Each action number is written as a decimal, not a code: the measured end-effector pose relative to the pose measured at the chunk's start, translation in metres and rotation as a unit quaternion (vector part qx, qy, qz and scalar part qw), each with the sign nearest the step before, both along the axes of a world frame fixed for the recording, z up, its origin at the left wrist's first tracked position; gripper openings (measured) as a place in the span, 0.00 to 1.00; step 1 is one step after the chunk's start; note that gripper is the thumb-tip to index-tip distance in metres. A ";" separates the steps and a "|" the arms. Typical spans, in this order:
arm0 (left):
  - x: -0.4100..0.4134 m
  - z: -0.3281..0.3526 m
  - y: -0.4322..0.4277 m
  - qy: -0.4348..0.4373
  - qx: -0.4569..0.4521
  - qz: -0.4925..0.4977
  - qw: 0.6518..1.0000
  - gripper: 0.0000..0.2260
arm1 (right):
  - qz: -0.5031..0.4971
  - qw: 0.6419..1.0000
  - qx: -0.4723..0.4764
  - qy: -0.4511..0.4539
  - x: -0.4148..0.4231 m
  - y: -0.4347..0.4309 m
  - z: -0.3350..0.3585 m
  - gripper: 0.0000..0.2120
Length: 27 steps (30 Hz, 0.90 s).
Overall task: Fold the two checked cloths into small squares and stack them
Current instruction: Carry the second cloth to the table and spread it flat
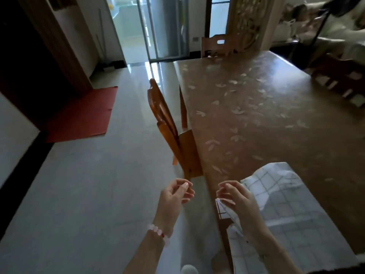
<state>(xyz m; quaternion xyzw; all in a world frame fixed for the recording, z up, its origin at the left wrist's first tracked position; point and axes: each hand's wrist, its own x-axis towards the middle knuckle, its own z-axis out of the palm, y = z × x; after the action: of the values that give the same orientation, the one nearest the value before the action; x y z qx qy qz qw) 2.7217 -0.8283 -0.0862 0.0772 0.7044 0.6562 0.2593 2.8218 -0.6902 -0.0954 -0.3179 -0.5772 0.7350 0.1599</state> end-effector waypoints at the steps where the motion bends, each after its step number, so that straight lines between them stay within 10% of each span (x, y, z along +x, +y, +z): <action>1: -0.008 -0.004 0.011 -0.002 -0.004 -0.024 1.000 0.09 | -0.029 1.000 0.004 -0.005 0.001 0.008 0.000 0.09; 11: -0.053 -0.035 0.137 -0.059 -0.031 -0.307 0.949 0.07 | -0.328 0.939 -0.010 -0.098 0.022 0.051 -0.018 0.10; 27: -0.111 -0.061 0.216 -0.033 -0.108 -0.652 0.750 0.05 | -0.632 0.761 -0.004 -0.148 -0.035 0.027 -0.039 0.09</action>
<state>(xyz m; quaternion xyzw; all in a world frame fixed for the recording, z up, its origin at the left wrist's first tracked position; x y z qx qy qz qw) 2.6105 -0.6119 -0.1475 0.4677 0.5401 0.2491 0.6538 2.7866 -0.6632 -0.1339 -0.7163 -0.2588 0.4133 0.4990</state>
